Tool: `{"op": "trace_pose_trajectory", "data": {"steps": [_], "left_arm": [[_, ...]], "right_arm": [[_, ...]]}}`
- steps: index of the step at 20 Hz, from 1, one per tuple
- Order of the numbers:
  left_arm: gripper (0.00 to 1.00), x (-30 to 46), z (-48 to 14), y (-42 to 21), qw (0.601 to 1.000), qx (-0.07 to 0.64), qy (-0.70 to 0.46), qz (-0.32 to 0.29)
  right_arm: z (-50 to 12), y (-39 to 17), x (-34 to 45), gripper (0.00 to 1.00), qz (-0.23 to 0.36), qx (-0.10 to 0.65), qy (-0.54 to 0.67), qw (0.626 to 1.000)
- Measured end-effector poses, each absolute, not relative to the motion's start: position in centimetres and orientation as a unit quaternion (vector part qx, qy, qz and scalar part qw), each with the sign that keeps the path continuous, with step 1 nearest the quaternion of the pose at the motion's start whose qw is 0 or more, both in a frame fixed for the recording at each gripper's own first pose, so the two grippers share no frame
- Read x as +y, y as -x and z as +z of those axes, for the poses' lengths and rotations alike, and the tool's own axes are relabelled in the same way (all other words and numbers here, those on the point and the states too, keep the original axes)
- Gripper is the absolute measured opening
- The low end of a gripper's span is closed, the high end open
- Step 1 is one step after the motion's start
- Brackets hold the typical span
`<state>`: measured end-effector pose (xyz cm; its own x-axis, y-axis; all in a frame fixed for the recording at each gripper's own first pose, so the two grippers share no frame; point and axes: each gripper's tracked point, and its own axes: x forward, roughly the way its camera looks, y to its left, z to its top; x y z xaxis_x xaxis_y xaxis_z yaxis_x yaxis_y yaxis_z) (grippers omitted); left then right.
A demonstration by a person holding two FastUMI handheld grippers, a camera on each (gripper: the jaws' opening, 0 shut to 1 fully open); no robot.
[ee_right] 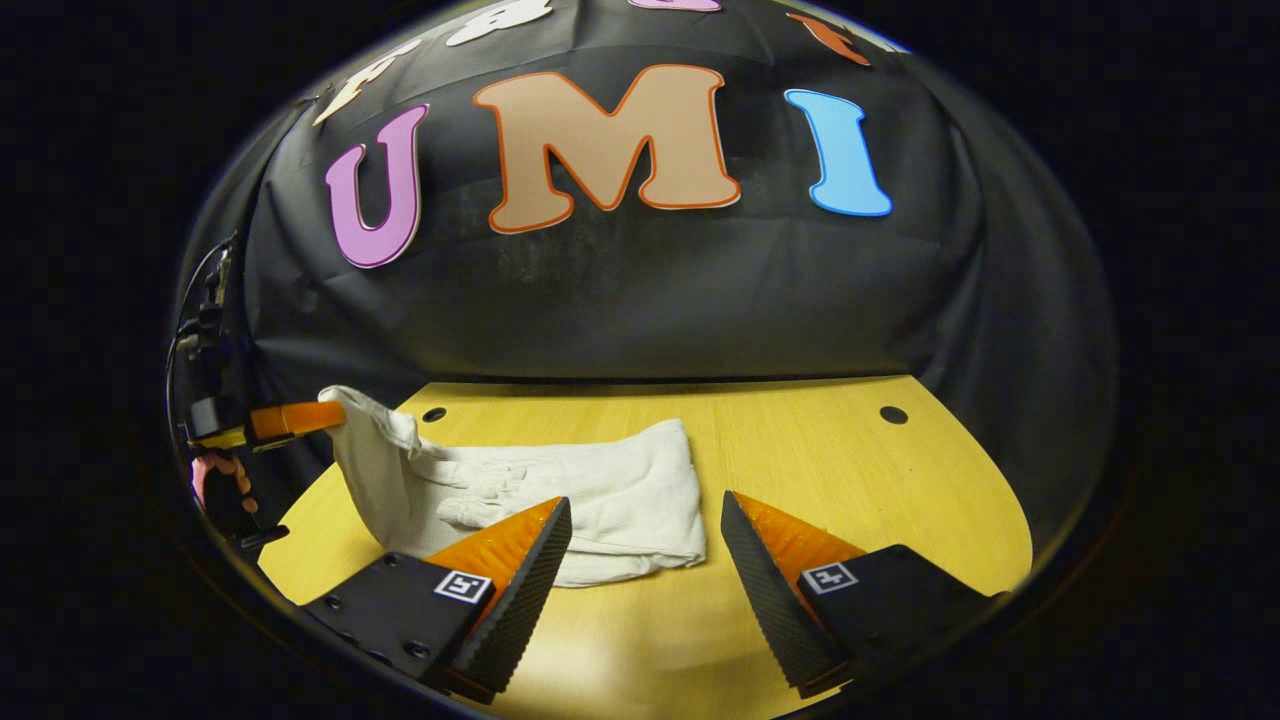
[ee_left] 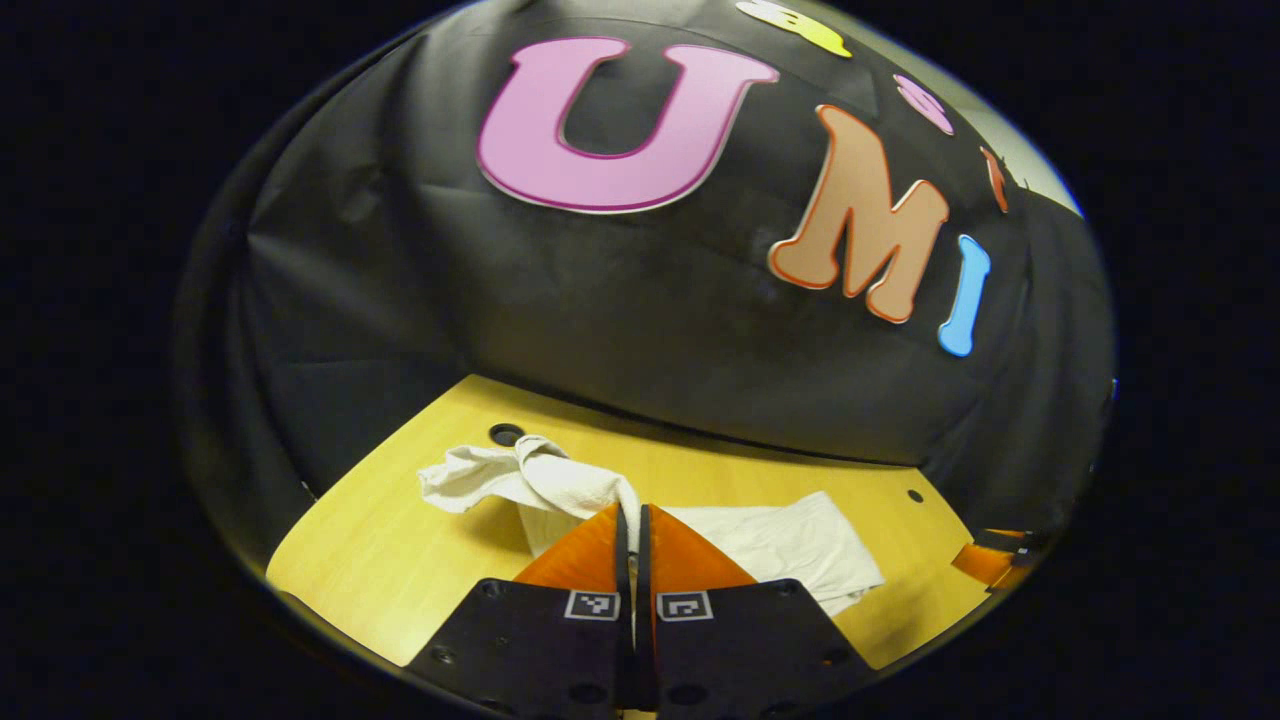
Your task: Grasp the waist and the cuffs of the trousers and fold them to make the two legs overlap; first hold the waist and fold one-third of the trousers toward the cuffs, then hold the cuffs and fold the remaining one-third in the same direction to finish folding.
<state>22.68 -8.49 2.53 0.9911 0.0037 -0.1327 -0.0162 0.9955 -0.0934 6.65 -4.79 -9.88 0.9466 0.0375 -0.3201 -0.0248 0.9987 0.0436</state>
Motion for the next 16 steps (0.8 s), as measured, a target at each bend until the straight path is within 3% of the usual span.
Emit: {"op": "trace_pose_trajectory", "data": {"steps": [3, 4, 7, 9, 16], "left_arm": [[0.00, -14.2, 3.9, -24.5, 0.997, 0.056, 0.041, -0.030], [0.00, -16.1, 4.3, -24.9, 0.997, 0.053, 0.039, -0.043], [0.00, -21.8, 4.6, -26.4, 0.996, 0.048, 0.014, -0.076], [0.00, -25.8, 3.8, -26.9, 0.993, 0.056, -0.007, -0.102], [0.01, -34.7, -2.3, -27.4, 0.980, 0.096, -0.077, -0.157]], "right_arm": [[-9.6, -6.3, -7.4, 0.97, 0.012, 0.162, -0.018, 0.987], [-9.6, -6.1, -8.3, 0.92, 0.011, 0.163, -0.017, 0.986], [-9.6, -5.9, -10.5, 0.97, 0.008, 0.164, -0.015, 0.986], [-9.7, -5.7, -12.0, 0.92, 0.002, 0.164, -0.011, 0.986], [-10.5, -4.8, -15.5, 0.97, -0.011, 0.172, -0.018, 0.985]]}}
